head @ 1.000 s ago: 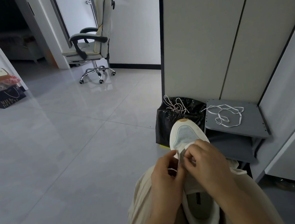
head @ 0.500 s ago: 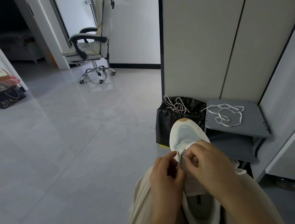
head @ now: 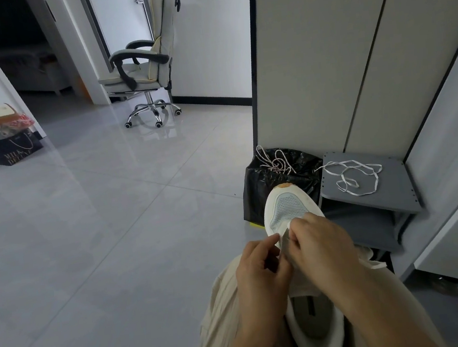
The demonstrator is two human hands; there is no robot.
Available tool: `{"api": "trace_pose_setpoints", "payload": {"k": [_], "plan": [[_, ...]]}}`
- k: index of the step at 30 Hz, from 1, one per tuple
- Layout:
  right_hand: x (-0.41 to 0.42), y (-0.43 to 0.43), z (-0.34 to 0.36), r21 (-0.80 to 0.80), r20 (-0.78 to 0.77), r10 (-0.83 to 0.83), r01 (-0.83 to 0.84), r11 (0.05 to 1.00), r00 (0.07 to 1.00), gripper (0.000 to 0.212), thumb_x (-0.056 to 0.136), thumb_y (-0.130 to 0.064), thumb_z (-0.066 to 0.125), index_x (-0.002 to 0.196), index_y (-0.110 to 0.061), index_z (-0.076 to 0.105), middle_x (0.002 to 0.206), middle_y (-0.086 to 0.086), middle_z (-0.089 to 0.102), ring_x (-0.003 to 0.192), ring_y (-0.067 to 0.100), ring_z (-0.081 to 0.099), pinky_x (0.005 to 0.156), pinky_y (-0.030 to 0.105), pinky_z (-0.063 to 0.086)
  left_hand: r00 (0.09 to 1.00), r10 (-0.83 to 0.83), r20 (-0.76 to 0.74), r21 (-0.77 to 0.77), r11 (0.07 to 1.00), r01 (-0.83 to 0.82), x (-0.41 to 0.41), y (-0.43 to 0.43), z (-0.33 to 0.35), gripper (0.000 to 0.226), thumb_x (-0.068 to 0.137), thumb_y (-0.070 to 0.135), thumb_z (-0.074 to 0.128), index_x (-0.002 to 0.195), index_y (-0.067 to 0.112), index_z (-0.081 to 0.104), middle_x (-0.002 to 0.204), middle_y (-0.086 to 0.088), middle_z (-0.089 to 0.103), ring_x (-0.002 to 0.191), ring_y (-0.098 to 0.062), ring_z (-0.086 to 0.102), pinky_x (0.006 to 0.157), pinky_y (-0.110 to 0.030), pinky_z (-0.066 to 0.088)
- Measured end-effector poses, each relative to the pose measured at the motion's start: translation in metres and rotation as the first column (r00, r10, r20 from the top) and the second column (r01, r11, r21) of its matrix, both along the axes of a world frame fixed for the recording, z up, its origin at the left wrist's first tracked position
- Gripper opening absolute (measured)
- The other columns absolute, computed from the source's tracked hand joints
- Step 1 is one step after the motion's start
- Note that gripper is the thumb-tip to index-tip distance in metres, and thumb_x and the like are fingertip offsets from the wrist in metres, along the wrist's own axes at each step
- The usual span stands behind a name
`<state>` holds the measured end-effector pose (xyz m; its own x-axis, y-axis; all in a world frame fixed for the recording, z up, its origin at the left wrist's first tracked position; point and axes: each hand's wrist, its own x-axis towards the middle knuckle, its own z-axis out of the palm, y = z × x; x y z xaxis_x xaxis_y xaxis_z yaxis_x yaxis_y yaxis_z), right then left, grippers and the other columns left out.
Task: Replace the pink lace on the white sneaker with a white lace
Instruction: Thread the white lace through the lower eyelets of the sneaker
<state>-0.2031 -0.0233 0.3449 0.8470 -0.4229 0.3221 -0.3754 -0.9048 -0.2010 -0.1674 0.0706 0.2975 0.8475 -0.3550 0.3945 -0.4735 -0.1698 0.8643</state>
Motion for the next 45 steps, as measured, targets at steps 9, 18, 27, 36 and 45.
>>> {"api": "trace_pose_setpoints", "payload": {"k": [9,18,27,36,45], "plan": [[-0.011,-0.007,-0.012,0.05,0.093,0.084,-0.089,0.995,0.992,0.021,0.088,-0.024,0.054,0.07,-0.019,0.044,0.074,-0.008,0.042,0.066,0.012,0.04,0.049,0.014,0.018,0.996,-0.017,-0.085,-0.027,1.0,0.015,0.003,0.001,-0.002,0.035,0.079,0.007,0.07,0.095,0.036,0.058,0.077,0.012,0.058,0.079,-0.001,0.057,0.065,-0.006,0.044],[-0.008,-0.009,-0.018,0.079,0.176,0.078,-0.093,0.993,0.981,0.029,0.067,-0.007,0.077,0.061,-0.018,0.051,0.064,-0.008,0.048,0.054,0.009,0.045,0.05,0.005,0.018,0.948,-0.087,-0.307,-0.11,0.992,0.056,0.006,0.003,0.004,0.034,0.079,0.003,0.068,0.093,0.033,0.062,0.073,0.01,0.061,0.07,-0.003,0.059,0.066,-0.012,0.048],[-0.004,-0.011,-0.017,-0.189,0.208,0.186,-0.147,0.971,0.96,0.033,0.051,-0.002,0.084,0.057,-0.015,0.055,0.06,-0.004,0.05,0.057,0.016,0.05,0.05,0.023,0.038,0.874,-0.219,-0.434,-0.196,0.97,0.146,0.012,0.008,0.012,0.028,0.079,-0.007,0.061,0.099,0.013,0.067,0.069,0.006,0.058,0.06,0.001,0.052,0.061,-0.012,0.045],[0.003,-0.007,-0.025,-0.203,0.268,0.185,-0.132,0.97,0.946,0.03,0.053,-0.006,0.086,0.058,-0.014,0.058,0.062,-0.001,0.054,0.058,0.017,0.053,0.049,0.026,0.043,0.791,-0.293,-0.537,-0.304,0.942,0.143,0.02,0.009,0.015,0.007,0.087,0.006,0.061,0.093,0.006,0.064,0.072,-0.001,0.064,0.063,-0.01,0.058,0.059,-0.018,0.048],[-0.014,-0.025,-0.025,0.387,0.507,0.002,-0.23,0.893,0.862,0.011,0.082,-0.024,0.068,0.092,-0.02,0.066,0.084,-0.01,0.057,0.078,0.003,0.053,0.068,0.008,0.041,0.689,-0.284,-0.666,-0.448,0.892,-0.065,0.033,0.007,0.021,0.018,0.09,-0.003,0.05,0.075,0.004,0.055,0.064,-0.007,0.064,0.057,-0.014,0.061,0.056,-0.022,0.053]]}}
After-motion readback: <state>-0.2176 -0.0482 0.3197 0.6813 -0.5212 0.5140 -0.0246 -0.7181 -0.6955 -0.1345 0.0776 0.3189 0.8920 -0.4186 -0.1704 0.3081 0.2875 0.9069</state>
